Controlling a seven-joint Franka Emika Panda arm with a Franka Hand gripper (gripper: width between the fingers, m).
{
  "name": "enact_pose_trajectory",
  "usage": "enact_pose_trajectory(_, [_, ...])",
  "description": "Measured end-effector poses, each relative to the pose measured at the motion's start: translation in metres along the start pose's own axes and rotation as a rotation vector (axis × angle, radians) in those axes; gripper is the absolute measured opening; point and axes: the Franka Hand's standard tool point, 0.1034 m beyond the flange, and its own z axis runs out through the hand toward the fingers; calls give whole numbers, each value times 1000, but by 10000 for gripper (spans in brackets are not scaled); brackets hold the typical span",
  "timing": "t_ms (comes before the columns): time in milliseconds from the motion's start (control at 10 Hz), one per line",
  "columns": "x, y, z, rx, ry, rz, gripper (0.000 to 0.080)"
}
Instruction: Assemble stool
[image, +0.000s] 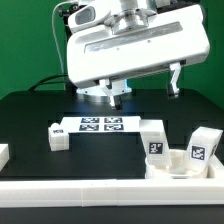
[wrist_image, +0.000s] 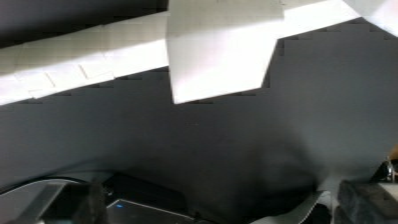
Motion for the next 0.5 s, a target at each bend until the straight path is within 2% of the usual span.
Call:
enact_pose_trajectory(200, [-8, -6, 5, 5, -22, -7, 649])
enact_pose_trajectory(500, [-10, -11, 10, 27, -196, 0, 649])
